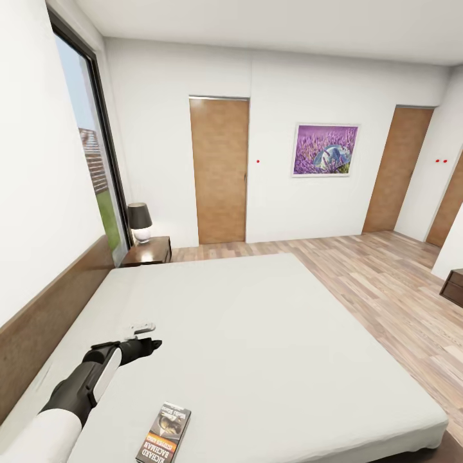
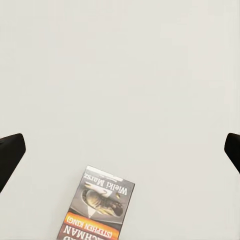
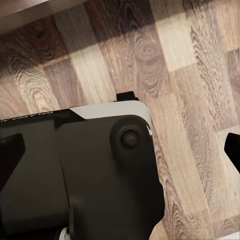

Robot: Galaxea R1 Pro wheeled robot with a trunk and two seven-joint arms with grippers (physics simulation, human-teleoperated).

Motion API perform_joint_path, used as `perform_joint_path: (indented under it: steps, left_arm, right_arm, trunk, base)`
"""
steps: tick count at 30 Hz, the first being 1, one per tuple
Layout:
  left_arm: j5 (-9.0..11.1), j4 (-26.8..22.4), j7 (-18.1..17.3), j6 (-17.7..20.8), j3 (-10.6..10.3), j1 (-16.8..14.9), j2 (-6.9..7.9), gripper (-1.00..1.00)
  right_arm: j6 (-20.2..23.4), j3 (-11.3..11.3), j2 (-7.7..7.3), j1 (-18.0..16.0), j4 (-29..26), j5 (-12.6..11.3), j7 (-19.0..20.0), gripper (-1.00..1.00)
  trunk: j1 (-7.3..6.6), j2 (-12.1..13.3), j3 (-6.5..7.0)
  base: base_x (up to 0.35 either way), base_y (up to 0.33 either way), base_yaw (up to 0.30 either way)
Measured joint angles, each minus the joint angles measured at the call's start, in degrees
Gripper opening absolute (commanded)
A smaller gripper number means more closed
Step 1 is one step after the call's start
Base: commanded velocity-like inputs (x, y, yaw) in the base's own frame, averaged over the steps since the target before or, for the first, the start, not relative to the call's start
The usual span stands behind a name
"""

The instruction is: In the bedroom, move the book from the bed onto either nightstand, and place the two sandals side by side next to the bed.

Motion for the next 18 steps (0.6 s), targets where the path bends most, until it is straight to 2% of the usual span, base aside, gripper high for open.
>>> perform_joint_path:
  steps: [5,8,18]
  left_arm:
    - [0.0,0.5,1.0,-0.3,-0.7,-0.2,-0.42,1.0]
    - [0.0,0.7,1.9,-0.5,-1.5,-0.2,-0.57,1.0]
    - [-0.1,0.8,2.4,-0.6,-3.1,-0.3,-0.69,1.0]
  right_arm:
    - [-0.1,-0.2,-0.1,1.8,0.0,-0.1,0.0,1.0]
    - [-0.3,-0.3,-0.45,4.3,0.1,-0.2,0.0,1.0]
    - [-4.4,-0.2,-1.61,7.5,0.0,-0.2,-0.2,1.0]
  trunk:
    - [0.0,0.0,0.0]
    - [0.0,0.0,-0.01]
    - [0.0,0.0,0.0]
  base:
    - [0.0,0.0,0.0]
    - [0.0,0.0,0.0]
    - [0.0,0.0,0.0]
